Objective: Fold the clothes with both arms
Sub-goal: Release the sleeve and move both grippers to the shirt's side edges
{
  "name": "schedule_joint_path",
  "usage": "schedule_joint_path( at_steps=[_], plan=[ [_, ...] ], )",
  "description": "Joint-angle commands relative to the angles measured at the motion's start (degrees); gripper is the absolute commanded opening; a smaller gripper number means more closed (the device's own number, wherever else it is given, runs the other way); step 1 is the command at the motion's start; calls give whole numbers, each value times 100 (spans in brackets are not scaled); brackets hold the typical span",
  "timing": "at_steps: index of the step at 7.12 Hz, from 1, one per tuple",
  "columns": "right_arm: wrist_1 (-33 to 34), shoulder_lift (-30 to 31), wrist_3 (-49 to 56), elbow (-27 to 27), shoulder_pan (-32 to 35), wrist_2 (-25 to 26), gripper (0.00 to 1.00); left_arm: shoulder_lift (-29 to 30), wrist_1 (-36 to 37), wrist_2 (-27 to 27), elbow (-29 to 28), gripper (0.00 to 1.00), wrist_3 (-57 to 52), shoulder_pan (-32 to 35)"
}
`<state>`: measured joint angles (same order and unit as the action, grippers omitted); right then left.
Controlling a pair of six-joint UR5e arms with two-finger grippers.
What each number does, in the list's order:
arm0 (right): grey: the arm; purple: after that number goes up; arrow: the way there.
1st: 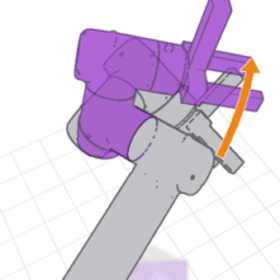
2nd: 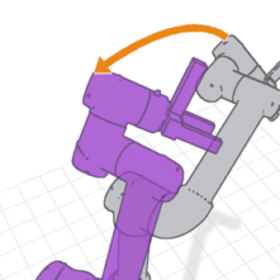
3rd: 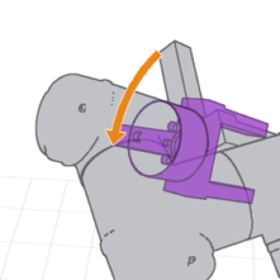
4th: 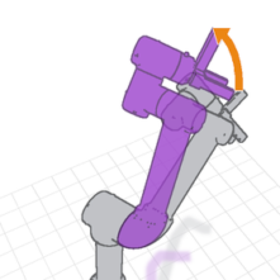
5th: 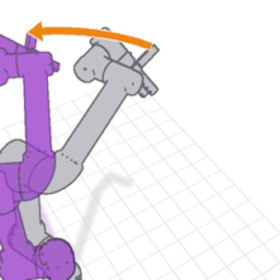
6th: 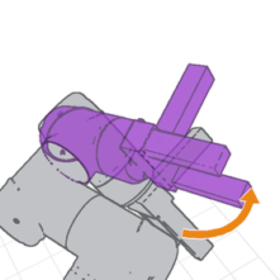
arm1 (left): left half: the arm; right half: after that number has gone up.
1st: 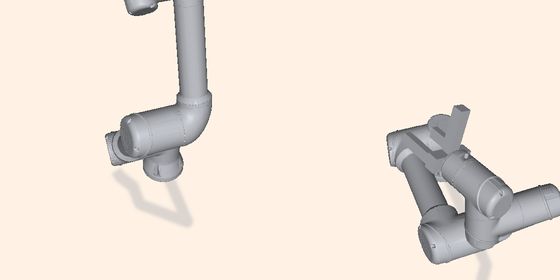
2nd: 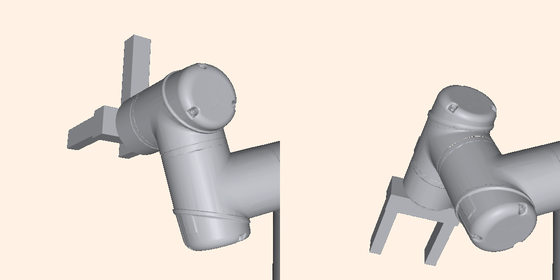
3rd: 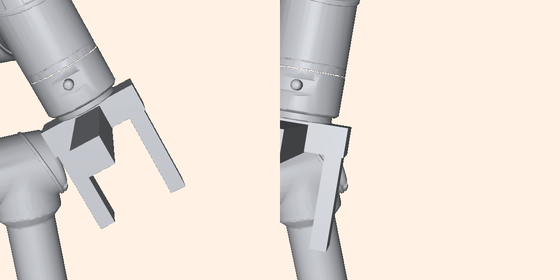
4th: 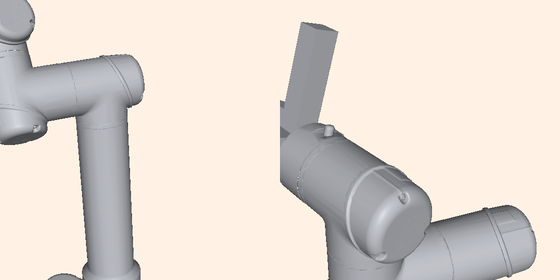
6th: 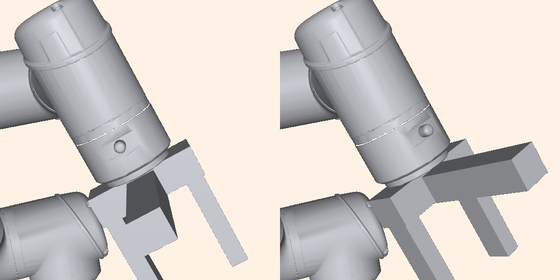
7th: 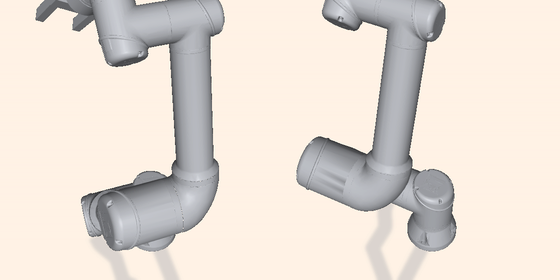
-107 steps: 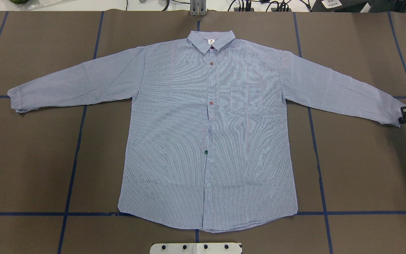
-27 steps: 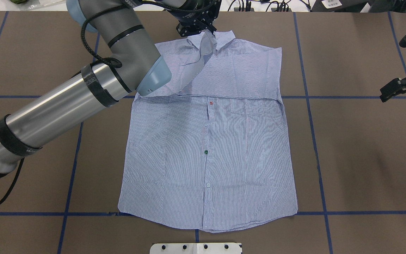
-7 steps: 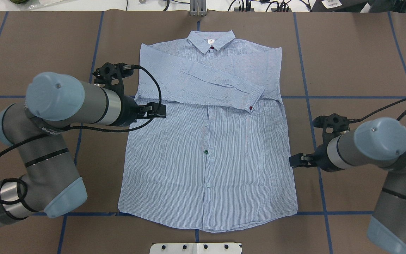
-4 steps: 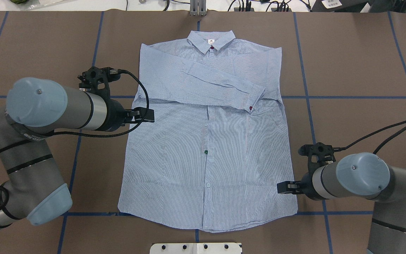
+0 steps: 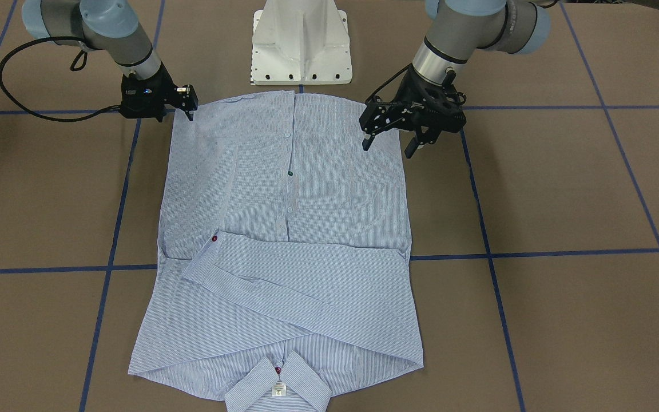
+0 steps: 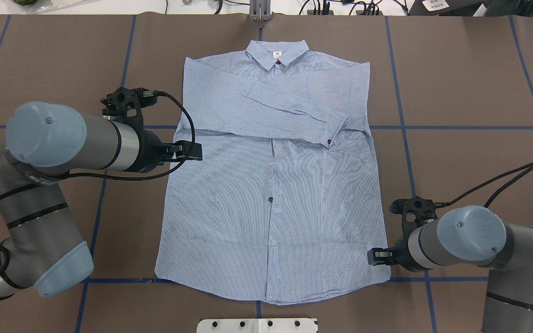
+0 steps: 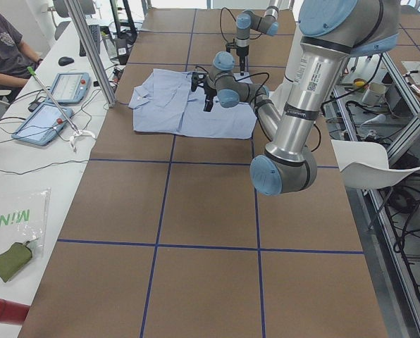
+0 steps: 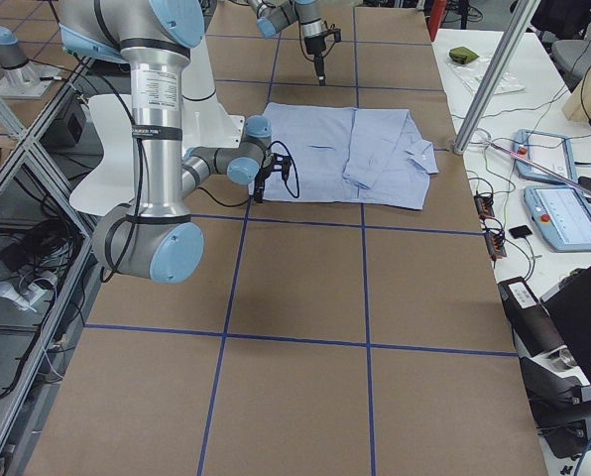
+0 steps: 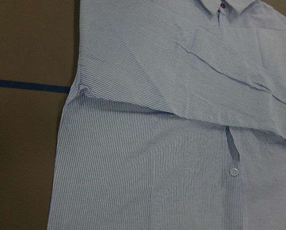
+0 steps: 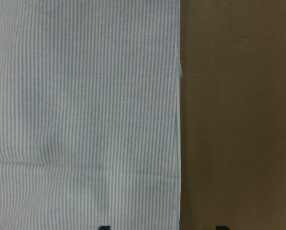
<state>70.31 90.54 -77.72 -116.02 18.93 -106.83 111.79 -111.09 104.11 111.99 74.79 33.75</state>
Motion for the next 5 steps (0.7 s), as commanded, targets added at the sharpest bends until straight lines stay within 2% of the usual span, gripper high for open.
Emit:
schedule_joint_path(
  at_steps=[1,2,5],
  plan=[
    [18,-10,-7,62,-12,-74,63,1,0,-5,-2,100,0,0],
    [18,-19,-7,62,-12,-231,53,-8,0,-5,-2,100,0,0],
    [26,-10,-7,88,-20,-259,47,-8,0,-14,-11,100,0,0]
  ],
)
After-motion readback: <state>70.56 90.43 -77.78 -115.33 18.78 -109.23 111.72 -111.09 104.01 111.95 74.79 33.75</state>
